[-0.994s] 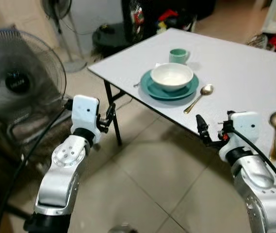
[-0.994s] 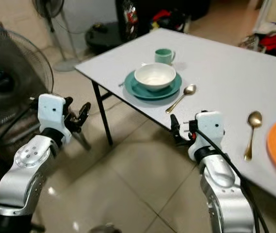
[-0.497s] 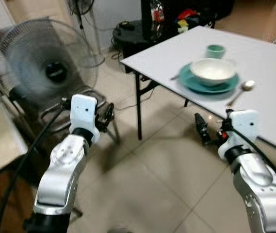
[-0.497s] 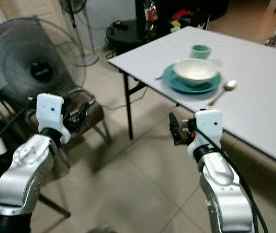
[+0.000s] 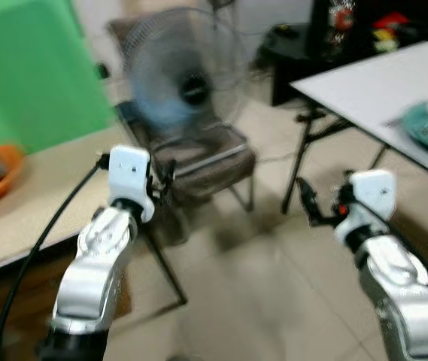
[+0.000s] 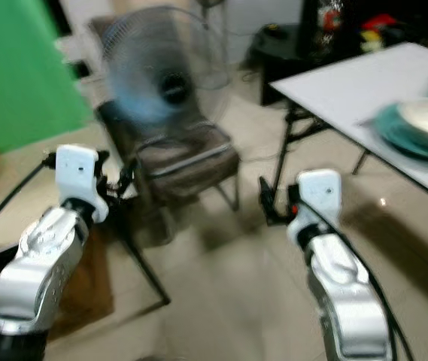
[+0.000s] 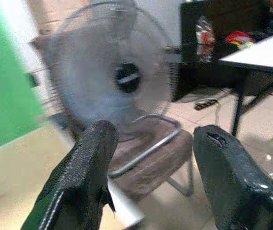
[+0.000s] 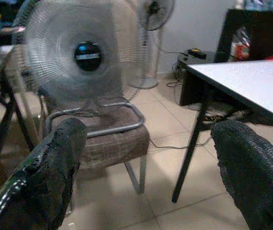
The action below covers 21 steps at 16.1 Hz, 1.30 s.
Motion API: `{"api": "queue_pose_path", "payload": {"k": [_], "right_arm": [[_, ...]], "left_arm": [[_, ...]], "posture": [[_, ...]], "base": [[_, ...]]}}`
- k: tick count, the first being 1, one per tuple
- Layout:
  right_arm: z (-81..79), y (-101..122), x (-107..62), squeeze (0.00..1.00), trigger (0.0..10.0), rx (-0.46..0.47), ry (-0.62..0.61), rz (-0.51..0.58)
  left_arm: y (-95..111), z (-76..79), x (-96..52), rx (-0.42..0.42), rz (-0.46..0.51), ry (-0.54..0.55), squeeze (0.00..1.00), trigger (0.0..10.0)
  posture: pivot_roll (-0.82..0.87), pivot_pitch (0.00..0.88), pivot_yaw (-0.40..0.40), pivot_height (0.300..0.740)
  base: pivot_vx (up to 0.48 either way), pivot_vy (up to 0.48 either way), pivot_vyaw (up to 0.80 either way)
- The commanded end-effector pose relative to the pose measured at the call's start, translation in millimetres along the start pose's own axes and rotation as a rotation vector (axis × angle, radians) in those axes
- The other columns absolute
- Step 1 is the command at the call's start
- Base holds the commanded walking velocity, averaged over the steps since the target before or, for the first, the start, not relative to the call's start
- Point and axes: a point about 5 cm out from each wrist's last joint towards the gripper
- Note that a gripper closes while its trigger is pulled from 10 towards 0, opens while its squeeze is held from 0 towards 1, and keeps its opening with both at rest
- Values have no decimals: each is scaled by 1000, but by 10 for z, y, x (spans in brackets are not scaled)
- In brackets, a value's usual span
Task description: Setting the table
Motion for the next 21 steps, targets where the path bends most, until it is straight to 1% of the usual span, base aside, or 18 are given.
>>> {"api": "queue_pose_path", "payload": {"k": [1, 8, 9, 11, 14, 15, 18, 21], "right_arm": [[-82, 66, 15, 871, 10000, 8, 31, 33], [-113, 85, 45, 875, 10000, 3, 54, 43], [-117, 90, 51, 875, 10000, 1, 58, 45], [-125, 98, 64, 878, 10000, -13, 67, 50], [-126, 95, 82, 871, 10000, -3, 60, 47], [-110, 88, 85, 863, 10000, 7, 39, 40], [-63, 52, 103, 835, 10000, 29, -5, 8], [-59, 51, 106, 784, 10000, 18, -9, 4]], "left_arm": [[1, -69, -25, 12, -4, 22, 0, 10000], [8, -101, -45, 12, -1, 35, 0, 10000], [41, -107, -32, 3, 19, 45, 0, 10000], [58, -126, -20, 21, 24, 63, 0, 10000], [40, -135, -27, 27, 15, 64, 0, 10000], [35, -138, -28, 31, 10, 65, 0, 10000], [12, -144, -24, 35, -7, 71, 0, 10000], [2, -142, -13, 43, -14, 64, 0, 10000]], "posture": [[49, 0, 78, 740], [54, 0, 70, 740], [53, 0, 70, 740], [54, 0, 70, 740], [56, 0, 69, 740], [57, 0, 69, 740], [55, 0, 72, 740], [53, 0, 73, 740]], "base": [[0, 341, 563], [0, 332, 567], [0, 0, 800], [0, -480, 800], [0, -480, 800], [0, -296, 0], [0, 0, 0], [0, 0, 0]]}}
Point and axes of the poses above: a point about 5 cm out from each wrist's last joint towards the gripper, its own x axis pointing out of the wrist towards the gripper, its own y axis along the axis of the wrist's last joint, z = x × y, and after that the axes turned 10 degrees about -x, right-handed
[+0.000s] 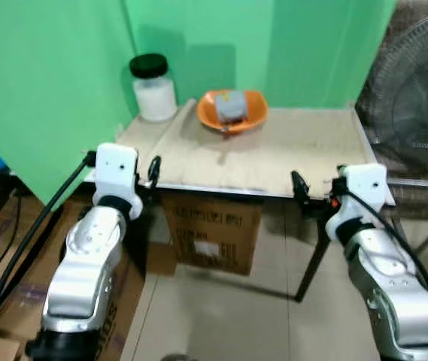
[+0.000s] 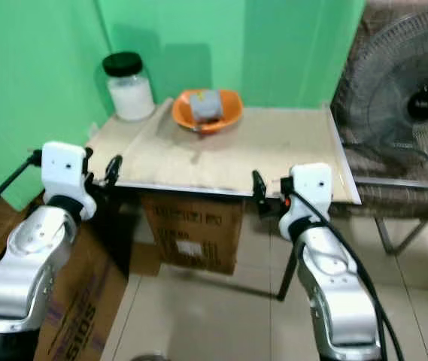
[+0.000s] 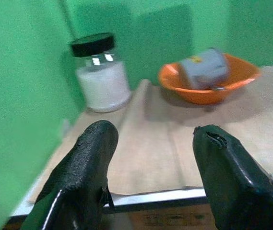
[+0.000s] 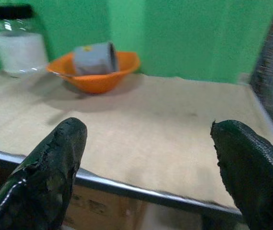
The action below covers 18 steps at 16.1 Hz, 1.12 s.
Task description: Setting the table
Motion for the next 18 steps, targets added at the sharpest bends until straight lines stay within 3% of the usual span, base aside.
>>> {"api": "queue_pose_path", "payload": {"k": [1, 6, 9, 11, 12, 13, 14, 15, 18], "right_arm": [[-2, 22, 7, 780, 10000, -6, -1, 9], [5, 51, 23, 859, 10000, -13, 6, 21], [29, 58, 37, 831, 10000, -14, -20, 20], [43, 58, 39, 780, 10000, -10, -36, 19], [44, 55, 38, 675, 10000, -7, -35, 17], [46, 54, 37, 216, 10000, -5, -37, 15], [48, 52, 36, 78, 10000, 1, -39, 12], [49, 51, 35, 0, 10000, 3, -41, 10], [65, 43, 34, 0, 10000, 8, -45, 1]], "left_arm": [[11, -3, 13, 15, 5, -10, 0, 10000], [14, 28, -3, -8, 12, -35, 0, 10000], [4, 31, -9, -25, 9, -38, 0, 10000], [-6, 37, -11, -53, 2, -45, 435, 10000], [-10, 43, -12, -72, -2, -48, 1000, 10000], [-9, 43, -12, -70, -1, -47, 1000, 10000], [-8, 44, -9, -67, 0, -45, 1000, 10000], [-10, 45, -6, -61, 0, -44, 1000, 10000], [-15, 53, -9, -59, -1, -45, 1000, 10000]], "posture": [[53, 0, 73, 740], [55, 0, 69, 740], [54, 0, 66, 740], [51, 0, 67, 740], [49, 0, 68, 740], [48, 0, 69, 740], [46, 0, 70, 740], [45, 0, 70, 740], [41, 0, 67, 740]], "base": [[0, 0, 0], [195, 0, 186], [377, 0, 383], [416, 0, 0], [439, 0, 0], [442, 0, 0], [442, 0, 0], [431, 0, 0], [407, 0, 0]]}}
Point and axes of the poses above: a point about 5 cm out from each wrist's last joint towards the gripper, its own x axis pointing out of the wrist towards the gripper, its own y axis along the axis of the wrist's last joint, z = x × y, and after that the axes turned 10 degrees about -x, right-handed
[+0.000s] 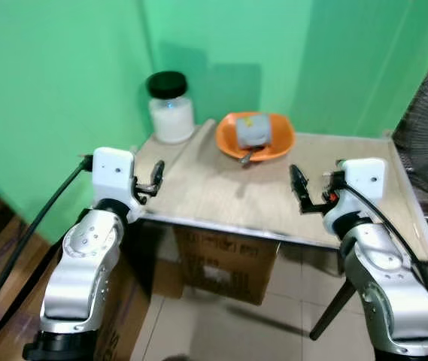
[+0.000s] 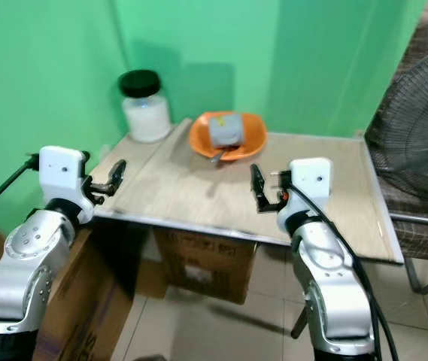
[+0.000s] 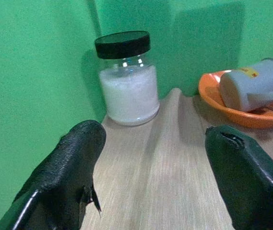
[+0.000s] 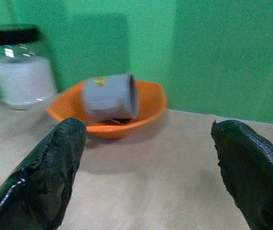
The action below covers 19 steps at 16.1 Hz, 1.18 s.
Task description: Setting the table
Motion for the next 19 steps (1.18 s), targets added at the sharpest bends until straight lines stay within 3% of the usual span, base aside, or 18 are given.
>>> {"api": "queue_pose_path", "payload": {"k": [1, 8, 9, 10, 11, 12, 13, 16, 19], "right_arm": [[95, -21, -17, 0, 10000, 1, -32, -18], [156, -35, -29, 0, 10000, -26, 0, -17], [163, -49, -63, 0, 10000, -1, 13, -25], [183, -64, -97, 0, 10000, 4, 16, -28], [192, -78, -122, 0, 10000, 2, 17, -36], [221, -102, -156, 0, 10000, -4, 12, -46], [254, -122, -184, 0, 10000, -13, 5, -53], [357, -146, -230, 0, 10000, -27, -13, -57], [398, -97, -214, 0, 10000, -52, -17, -39]], "left_arm": [[31, 85, 4, 0, 16, -29, 1000, 10000], [2, 169, 16, 13, 16, -80, 1000, 10000], [-8, 207, 29, 11, 20, -96, 729, 10000], [-23, 239, 24, 15, 19, -102, 627, 10000], [-32, 248, 30, 20, 17, -107, 388, 10000], [-40, 276, 29, 26, 17, -122, 243, 10000], [-41, 302, 29, 35, 25, -144, 0, 10000], [-55, 353, 61, 40, 27, -189, 0, 10000], [-43, 327, 212, 103, 20, -233, 0, 10000]], "posture": [[42, 0, 63, 740], [27, 0, 53, 740], [23, 0, 49, 740], [21, 0, 48, 740], [19, 0, 48, 740], [17, 0, 47, 740], [12, 0, 47, 740], [-1, 0, 54, 740], [-23, 0, 70, 740]], "base": [[398, 0, 0], [364, 0, 0], [0, 0, -800], [0, 0, -800], [0, 0, -800], [0, 0, -800], [0, 0, -800], [0, 0, -800], [0, 0, -419]]}}
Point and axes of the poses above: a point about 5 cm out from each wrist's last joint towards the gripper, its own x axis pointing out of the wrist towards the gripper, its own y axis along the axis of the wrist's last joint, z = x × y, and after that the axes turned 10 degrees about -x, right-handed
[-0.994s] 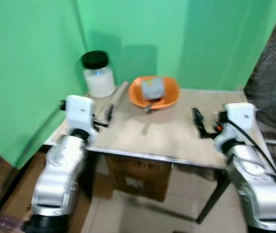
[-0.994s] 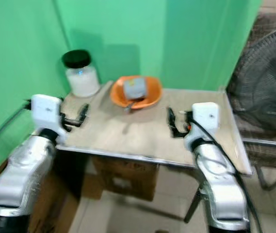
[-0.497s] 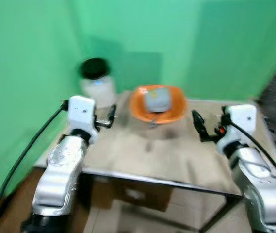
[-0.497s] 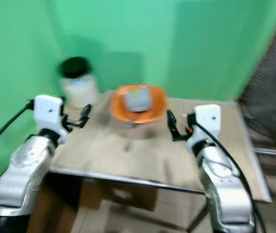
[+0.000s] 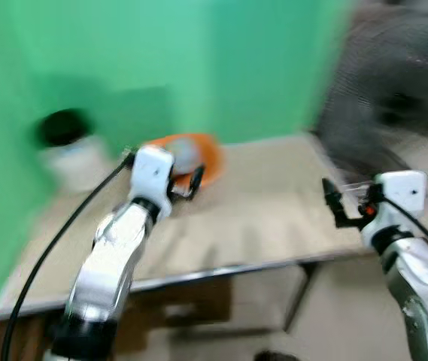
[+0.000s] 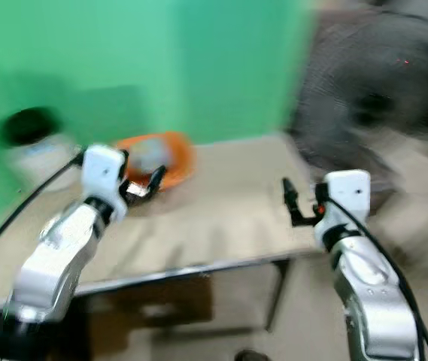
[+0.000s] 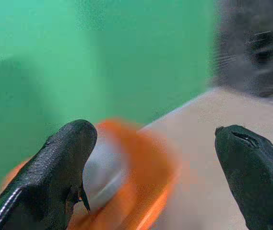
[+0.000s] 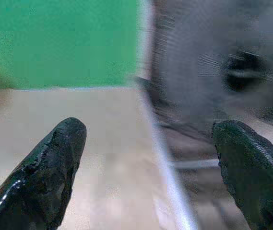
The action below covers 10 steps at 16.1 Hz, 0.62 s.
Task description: Setting the table
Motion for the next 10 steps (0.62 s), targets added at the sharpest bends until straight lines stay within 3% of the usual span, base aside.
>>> {"api": "queue_pose_path", "payload": {"k": [1, 2, 3, 4, 7, 8, 10], "right_arm": [[-11, 56, -2, 0, 10000, -15, 16, 28], [-13, 57, 0, 0, 10000, -20, 25, 25], [-27, 62, 3, 0, 10000, -18, 40, 26], [-55, 53, -3, 0, 10000, -29, 67, 21], [-87, 34, -34, 0, 10000, -56, 127, 15], [-129, 42, -42, 0, 10000, -73, 196, 17], [-210, 63, -59, 0, 10000, -119, 322, 25]], "left_arm": [[-47, -15, -5, 26, -21, -3, 0, 10000], [-56, -52, 29, 46, -36, -6, 0, 10000], [-63, -129, 74, 55, -52, -19, 957, 10000], [-56, -254, 142, 99, -73, -31, 1000, 10000], [-29, -405, 223, 219, -109, -27, 973, 10000], [-28, -504, 249, 307, -152, -26, 0, 10000], [-52, -610, 275, 397, -210, -60, 0, 10000]], "posture": [[-30, 0, 75, 740], [-35, 0, 78, 740], [-38, 0, 79, 740], [-42, 0, 80, 740], [-52, 0, 82, 740], [-63, 0, 90, 740], [-70, 0, 96, 740]], "base": [[0, 0, 0], [0, 0, 0], [0, 0, 0], [0, 0, 0], [0, 0, 0], [0, 0, 0], [0, 0, 0]]}}
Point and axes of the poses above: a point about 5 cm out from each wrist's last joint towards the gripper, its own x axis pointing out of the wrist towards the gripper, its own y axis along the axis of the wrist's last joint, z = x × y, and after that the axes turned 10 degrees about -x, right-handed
